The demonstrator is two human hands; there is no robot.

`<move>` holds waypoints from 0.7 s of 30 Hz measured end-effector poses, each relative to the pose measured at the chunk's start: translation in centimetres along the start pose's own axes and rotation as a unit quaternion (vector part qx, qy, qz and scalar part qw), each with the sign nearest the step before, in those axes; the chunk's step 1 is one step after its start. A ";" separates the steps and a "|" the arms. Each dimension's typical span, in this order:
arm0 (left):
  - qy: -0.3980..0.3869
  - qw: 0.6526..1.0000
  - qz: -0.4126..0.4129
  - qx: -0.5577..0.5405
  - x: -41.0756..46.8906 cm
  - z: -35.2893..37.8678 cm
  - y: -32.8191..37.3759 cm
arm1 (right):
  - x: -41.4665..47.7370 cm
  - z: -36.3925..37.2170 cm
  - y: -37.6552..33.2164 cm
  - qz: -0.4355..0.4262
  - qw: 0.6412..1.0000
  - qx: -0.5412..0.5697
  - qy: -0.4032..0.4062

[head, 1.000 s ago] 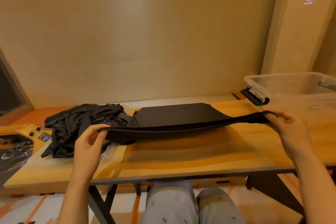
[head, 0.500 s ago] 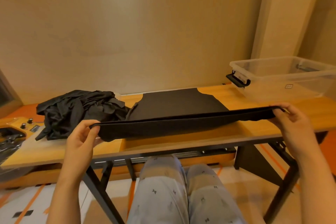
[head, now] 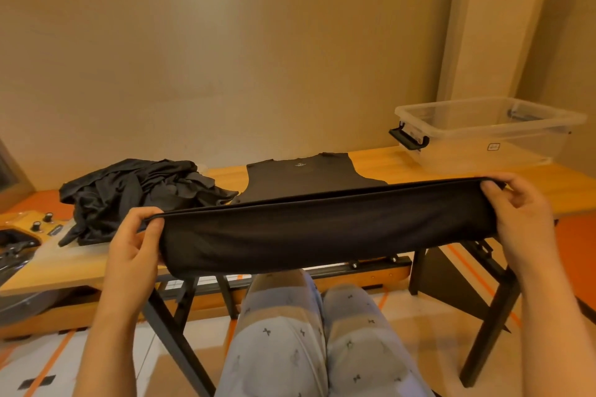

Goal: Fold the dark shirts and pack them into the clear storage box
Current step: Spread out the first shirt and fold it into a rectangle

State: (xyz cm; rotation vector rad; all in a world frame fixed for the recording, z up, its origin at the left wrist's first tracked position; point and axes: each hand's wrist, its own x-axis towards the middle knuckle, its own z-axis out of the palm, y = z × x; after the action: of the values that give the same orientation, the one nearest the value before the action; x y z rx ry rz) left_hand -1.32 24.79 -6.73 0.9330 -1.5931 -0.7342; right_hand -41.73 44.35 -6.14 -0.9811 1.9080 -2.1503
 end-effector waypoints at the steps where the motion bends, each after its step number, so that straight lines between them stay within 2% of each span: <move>1: 0.003 1.000 0.000 0.001 0.1 0.1 0.1 | 0.2 0.2 0.0 0.003 1.000 0.000 -0.001; 11: -0.052 0.998 -0.022 0.033 4.1 1.4 -0.6 | 3.8 2.5 1.3 0.045 0.999 -0.026 -0.016; 16: -0.044 0.996 -0.031 0.070 9.5 3.7 -1.8 | 8.9 6.4 2.0 0.038 0.997 -0.058 -0.045; 21: -0.057 0.989 -0.041 0.129 15.9 6.2 -4.1 | 15.2 10.6 4.4 0.010 0.985 -0.160 -0.066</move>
State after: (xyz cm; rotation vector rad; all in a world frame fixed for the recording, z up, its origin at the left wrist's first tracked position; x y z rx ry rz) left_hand -8.14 8.94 -3.74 1.1671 -1.7884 -0.6586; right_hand -49.63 27.17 -4.25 -1.1156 2.2290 -1.7500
